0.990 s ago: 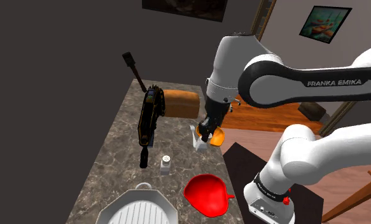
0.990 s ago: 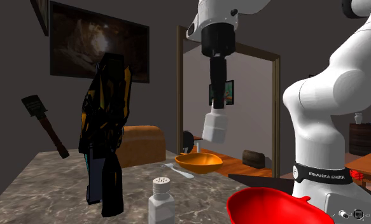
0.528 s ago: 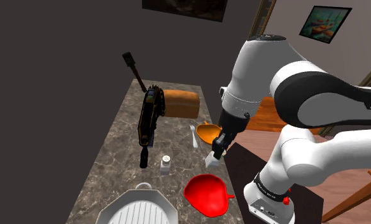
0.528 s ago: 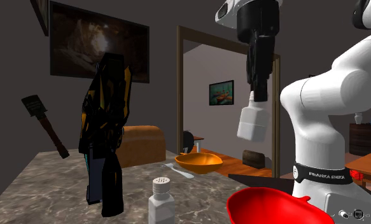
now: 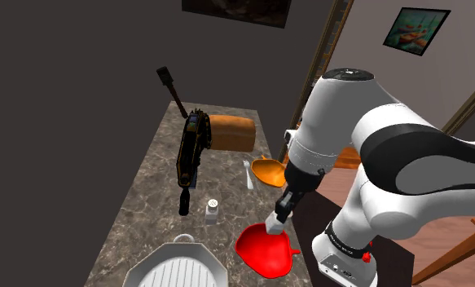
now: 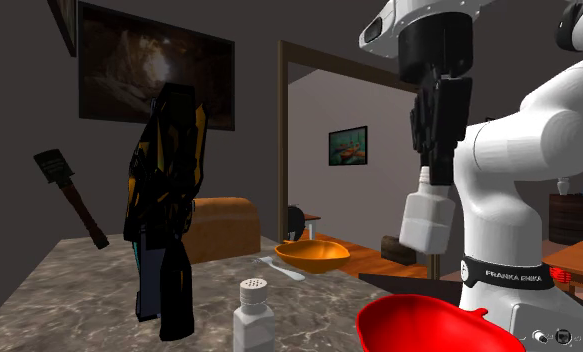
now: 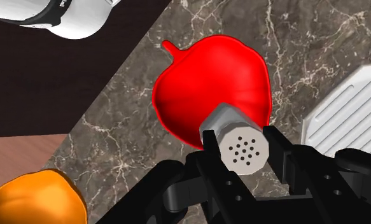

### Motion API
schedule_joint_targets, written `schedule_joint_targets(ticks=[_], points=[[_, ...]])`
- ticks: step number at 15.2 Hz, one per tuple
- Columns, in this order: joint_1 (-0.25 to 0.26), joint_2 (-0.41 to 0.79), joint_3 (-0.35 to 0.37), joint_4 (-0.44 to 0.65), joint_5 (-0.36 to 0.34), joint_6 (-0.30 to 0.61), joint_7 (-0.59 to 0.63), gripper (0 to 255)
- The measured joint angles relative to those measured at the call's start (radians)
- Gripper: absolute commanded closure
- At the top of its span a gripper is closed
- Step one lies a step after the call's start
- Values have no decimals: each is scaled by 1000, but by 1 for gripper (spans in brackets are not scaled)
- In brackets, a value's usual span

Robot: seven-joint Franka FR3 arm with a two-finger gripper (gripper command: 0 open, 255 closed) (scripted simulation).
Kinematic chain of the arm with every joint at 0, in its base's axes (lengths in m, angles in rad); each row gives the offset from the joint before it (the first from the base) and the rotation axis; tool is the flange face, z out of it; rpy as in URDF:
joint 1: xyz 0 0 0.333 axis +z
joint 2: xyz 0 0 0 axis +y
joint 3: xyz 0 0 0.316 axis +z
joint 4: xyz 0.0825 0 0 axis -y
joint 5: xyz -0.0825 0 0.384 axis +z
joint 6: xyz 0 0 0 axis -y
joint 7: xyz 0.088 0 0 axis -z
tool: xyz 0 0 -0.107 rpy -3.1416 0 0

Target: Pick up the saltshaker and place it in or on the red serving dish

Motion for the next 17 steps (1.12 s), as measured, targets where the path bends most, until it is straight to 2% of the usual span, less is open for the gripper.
schedule_joint_targets(ticks=[17], points=[[34, 73, 100, -169, 102, 238, -15, 255]])
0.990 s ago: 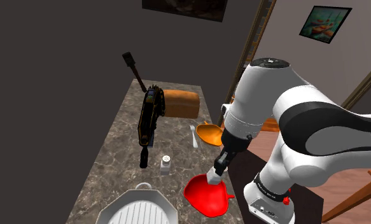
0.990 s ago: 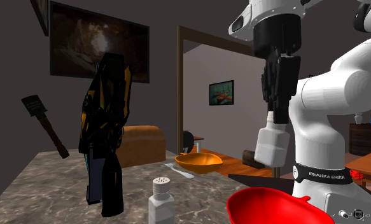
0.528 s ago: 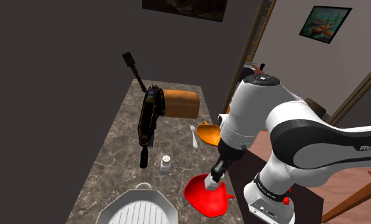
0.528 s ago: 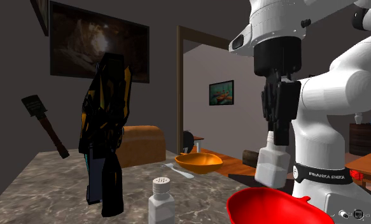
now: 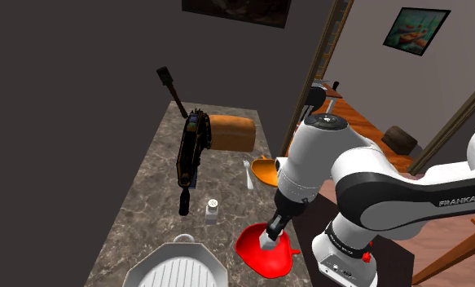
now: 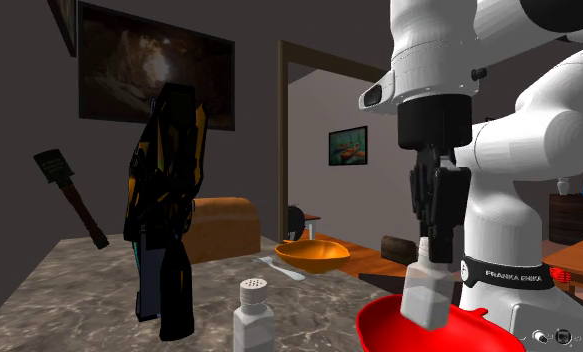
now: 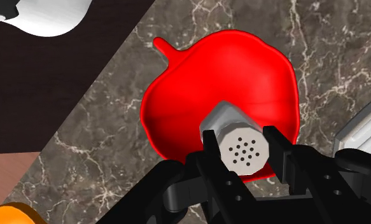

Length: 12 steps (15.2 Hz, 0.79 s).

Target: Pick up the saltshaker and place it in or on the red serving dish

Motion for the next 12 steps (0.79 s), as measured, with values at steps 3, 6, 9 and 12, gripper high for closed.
schedule_joint_targets(ticks=[3, 6, 9, 12], points=[[1, 1, 2, -2, 2, 3, 0, 255], [2, 1, 2, -3, 2, 4, 1, 0], [2, 1, 2, -3, 3, 4, 1, 0], [-1, -9, -7, 10, -7, -17, 2, 0]])
